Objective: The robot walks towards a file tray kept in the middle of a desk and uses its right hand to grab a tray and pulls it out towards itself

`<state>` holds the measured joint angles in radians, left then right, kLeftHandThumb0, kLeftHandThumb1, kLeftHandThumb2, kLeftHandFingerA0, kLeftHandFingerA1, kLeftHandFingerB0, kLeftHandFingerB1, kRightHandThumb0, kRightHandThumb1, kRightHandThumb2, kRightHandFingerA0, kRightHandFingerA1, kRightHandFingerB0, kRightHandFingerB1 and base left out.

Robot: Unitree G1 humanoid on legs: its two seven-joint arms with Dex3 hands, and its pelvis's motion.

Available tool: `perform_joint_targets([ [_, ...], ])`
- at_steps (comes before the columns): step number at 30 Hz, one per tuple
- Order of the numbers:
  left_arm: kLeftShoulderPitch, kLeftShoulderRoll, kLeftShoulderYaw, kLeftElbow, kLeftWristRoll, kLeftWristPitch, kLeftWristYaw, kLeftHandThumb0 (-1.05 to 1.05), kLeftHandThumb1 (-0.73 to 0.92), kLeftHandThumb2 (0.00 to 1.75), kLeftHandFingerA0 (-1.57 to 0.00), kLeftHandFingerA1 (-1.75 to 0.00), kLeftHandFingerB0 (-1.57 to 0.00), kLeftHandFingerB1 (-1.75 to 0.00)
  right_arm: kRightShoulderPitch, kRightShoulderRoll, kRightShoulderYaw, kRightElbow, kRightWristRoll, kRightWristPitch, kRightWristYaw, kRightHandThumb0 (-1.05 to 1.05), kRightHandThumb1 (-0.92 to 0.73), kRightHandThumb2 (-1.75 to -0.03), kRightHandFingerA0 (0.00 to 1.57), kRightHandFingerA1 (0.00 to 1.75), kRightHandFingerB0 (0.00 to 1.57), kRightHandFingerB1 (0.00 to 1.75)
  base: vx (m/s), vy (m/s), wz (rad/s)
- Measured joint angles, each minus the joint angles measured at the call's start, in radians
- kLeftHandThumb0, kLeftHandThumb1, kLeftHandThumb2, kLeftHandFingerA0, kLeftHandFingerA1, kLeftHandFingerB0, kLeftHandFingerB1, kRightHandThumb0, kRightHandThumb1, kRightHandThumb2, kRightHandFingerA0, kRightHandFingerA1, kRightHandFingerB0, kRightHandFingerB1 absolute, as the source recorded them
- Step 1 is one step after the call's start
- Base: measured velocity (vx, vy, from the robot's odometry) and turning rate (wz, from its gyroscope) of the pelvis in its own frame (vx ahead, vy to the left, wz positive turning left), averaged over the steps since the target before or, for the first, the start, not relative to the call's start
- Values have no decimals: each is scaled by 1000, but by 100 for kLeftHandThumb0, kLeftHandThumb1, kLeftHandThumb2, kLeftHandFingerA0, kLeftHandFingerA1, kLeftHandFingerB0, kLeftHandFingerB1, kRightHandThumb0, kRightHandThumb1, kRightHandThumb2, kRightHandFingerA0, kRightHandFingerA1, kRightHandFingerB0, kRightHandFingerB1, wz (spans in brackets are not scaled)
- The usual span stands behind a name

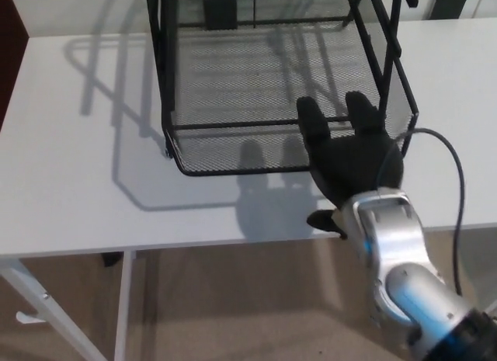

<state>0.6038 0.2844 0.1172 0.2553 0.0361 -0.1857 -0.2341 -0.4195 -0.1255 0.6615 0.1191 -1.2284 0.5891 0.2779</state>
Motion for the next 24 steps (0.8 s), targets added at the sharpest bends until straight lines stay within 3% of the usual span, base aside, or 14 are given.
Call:
perform_joint_targets([
  [3, 1, 0, 0, -4, 1, 0, 0, -19, 62, 58, -60, -57, -40, -44, 63, -42, 9, -108, -6, -4, 0, -78, -48, -78, 0, 1, 0, 0, 0, 0, 0],
  [15, -3, 4, 0, -4, 7, 0, 0, -20, 62, 58, -62, -56, -39, -44, 352, -234, 57, -551, -29, -69, 57, -77, -48, -78, 0, 0, 0, 0, 0, 0, 0],
  [24, 2, 15, 0, -10, 13, 0, 0, -20, 62, 58, -63, -58, -39, -44, 436, -254, 66, -706, -58, -172, 119, -76, -46, -78, 0, 1, 0, 0, 0, 0, 0],
])
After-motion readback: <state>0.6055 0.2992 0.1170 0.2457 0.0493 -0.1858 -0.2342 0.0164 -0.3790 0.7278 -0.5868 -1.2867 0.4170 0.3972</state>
